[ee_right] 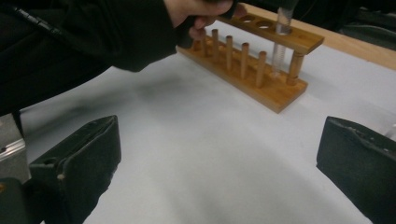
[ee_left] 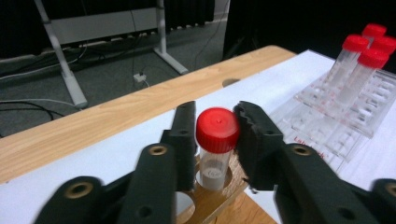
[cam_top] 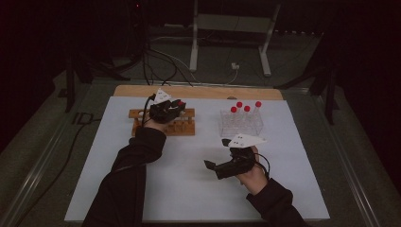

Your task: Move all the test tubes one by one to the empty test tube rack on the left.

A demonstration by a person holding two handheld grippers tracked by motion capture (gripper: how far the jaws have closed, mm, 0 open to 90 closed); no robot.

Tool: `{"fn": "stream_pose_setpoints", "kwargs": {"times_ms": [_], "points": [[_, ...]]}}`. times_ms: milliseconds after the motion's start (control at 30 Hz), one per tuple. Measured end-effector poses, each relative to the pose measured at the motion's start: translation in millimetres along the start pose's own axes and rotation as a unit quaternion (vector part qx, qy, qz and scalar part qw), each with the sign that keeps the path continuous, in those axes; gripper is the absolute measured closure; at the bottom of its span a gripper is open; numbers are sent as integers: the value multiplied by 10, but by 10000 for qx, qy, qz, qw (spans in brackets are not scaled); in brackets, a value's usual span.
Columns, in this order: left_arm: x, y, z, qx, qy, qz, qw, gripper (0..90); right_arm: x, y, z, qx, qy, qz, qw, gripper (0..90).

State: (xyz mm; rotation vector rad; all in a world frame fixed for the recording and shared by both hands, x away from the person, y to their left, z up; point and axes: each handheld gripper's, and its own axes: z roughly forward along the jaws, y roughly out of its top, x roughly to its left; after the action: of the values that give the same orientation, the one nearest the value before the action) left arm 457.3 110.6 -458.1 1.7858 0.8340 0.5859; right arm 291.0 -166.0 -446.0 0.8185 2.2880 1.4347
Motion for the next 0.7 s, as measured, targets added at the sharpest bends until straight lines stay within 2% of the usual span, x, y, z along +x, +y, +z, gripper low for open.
{"fn": "stream_pose_setpoints", "kwargs": {"times_ms": [33,67,133,200,233,333,467,600,700], "points": [[5,7,-14,-27,-32,-42,10000,609,1,2,-4,0,23,-24,10000,0],[8,20,-35,-59,22,-18,10000,589,5,3,-7,-4,12,-41,10000,0],[25,59,-92,-101,58,-98,9999,478,9,2,-12,-59,29,-69,10000,0],[39,98,-164,-106,-40,-157,9998,381,4,3,-13,-74,15,-87,9999,0],[38,116,-201,-87,-15,-148,9999,321,-3,4,-13,-70,25,-85,9999,0],[34,156,-323,-85,-102,-170,9998,210,-32,5,-23,-54,44,-8,10000,0],[-9,187,-493,-59,-431,-161,9989,111,-65,11,-58,-131,-15,38,9999,0],[-75,163,-668,-30,-789,-80,9968,21,-97,36,-117,-217,-169,-17,9996,0],[-139,121,-812,-45,-996,24,9950,21,-140,66,-180,-330,-286,-55,9990,0]]}}
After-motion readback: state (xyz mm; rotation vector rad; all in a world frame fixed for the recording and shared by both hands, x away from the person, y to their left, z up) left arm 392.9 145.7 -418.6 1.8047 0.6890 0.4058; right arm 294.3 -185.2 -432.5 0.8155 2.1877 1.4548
